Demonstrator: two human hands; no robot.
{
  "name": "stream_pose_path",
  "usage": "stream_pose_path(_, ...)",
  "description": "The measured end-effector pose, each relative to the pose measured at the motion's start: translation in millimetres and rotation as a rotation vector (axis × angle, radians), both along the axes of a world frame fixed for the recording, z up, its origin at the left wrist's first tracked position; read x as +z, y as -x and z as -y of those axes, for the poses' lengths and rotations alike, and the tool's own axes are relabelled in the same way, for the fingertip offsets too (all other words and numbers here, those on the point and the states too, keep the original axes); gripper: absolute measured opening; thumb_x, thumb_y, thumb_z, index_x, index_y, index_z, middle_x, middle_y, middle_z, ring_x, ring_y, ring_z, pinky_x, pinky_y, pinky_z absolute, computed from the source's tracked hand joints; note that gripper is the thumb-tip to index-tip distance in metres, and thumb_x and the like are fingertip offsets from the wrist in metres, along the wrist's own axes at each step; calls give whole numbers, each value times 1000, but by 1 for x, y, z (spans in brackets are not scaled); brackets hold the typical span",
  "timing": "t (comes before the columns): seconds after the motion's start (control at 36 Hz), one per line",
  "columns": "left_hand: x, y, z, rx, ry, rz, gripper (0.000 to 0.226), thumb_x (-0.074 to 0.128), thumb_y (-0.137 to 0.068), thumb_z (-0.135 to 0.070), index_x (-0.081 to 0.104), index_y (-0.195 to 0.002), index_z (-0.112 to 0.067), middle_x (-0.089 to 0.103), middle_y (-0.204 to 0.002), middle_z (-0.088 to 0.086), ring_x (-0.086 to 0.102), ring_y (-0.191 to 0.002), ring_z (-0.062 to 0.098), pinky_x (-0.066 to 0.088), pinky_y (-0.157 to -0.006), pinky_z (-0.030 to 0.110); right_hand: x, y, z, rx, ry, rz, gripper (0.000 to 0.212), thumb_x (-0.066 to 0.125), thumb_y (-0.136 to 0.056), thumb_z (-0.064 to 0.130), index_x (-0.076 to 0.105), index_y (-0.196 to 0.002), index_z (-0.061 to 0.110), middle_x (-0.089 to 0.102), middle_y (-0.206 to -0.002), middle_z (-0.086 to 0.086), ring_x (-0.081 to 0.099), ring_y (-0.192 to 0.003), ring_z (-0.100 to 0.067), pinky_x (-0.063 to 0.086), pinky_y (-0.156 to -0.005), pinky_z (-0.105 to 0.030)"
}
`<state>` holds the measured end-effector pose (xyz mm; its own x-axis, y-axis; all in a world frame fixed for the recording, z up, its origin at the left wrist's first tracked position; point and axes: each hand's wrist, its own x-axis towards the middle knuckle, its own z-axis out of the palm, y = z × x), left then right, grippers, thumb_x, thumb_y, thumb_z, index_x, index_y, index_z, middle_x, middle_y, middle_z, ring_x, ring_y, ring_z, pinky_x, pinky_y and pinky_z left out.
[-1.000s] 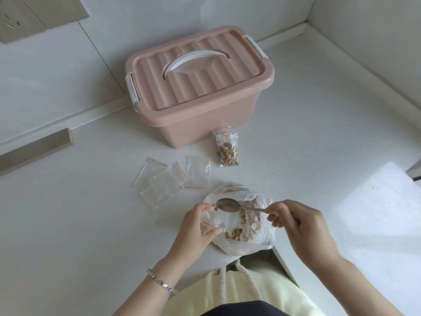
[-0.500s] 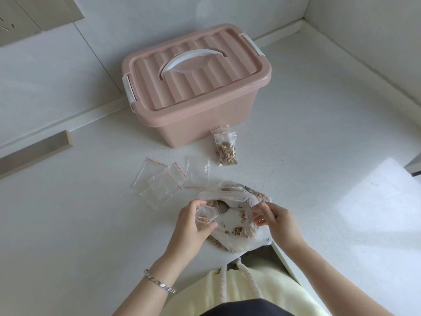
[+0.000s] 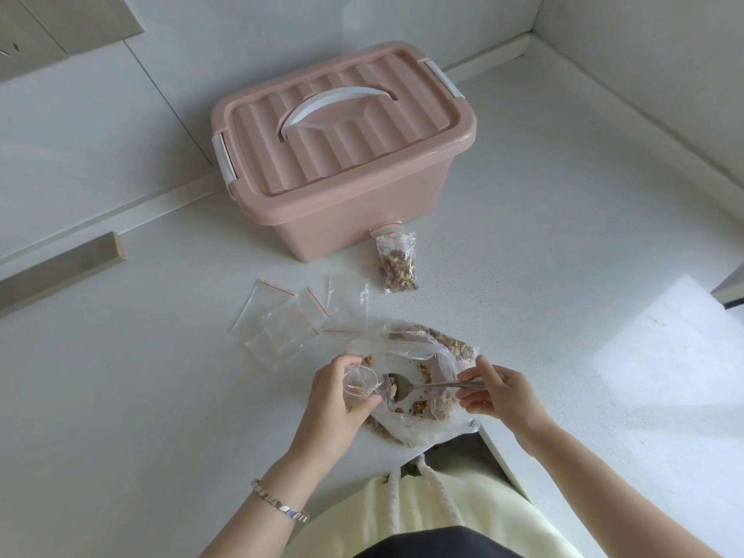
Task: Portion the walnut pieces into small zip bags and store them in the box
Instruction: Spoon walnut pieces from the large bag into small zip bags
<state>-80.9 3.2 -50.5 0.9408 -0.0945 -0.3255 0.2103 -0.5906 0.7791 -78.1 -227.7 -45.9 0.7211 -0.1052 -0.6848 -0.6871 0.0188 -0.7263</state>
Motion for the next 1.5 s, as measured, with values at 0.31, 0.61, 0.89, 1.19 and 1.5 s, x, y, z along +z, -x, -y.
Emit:
stream_pose_path(0.31, -1, 0, 3, -35, 12, -17, 47, 69, -80, -17, 38, -109, -37, 38, -123, -9, 36, -112, -3, 24, -80, -6, 2, 6, 28, -122, -29, -24, 39, 39, -97, 29, 63, -86, 0, 67, -73, -17, 62, -62, -22, 55, -56, -23)
stream_pose_path(0.61, -3, 1, 9, -69, 32, -52, 52, 69, -81, -17, 36, -117, -37, 30, -114, -31, 32, -122, -1, 24, -96, 12, 57, -6, 15, -56, 70, 243, 42, 39, -96, 27, 65, -76, 1, 67, -58, -11, 62, -51, -18, 53, -50, -22)
stream_pose_path(0.89, -5, 2, 9, -54, 21, 9, 49, 71, -78, -16, 41, -113, -33, 39, -117, -20, 35, -117, 3, 29, -100, 18, 69, 3, -24, 551, 482, 759, 55, 35, -89, 58, 69, -81, 16, 61, -67, 13, 58, -67, -5, 46, -63, -18)
stream_pose_path(1.19, -13, 8, 4, -120, -28, 27, 49, 66, -83, -19, 31, -102, -47, 41, -125, -13, 26, -111, -20, 20, -85, -7, 54, 4, 11, 343, 548, 679, 38, 44, -88, 52, 64, -67, 27, 62, -60, 9, 60, -61, -5, 49, -58, -25)
stream_pose_path(1.5, -12, 5, 4, -136, 16, 24, 45, 64, -85, -19, 32, -103, -45, 39, -126, -12, 21, -107, -31, 22, -81, -9, 42, -8, 16, 656, 630, 424, 35, 46, -93, 34, 58, -61, 30, 59, -58, 9, 58, -58, -3, 49, -61, -23)
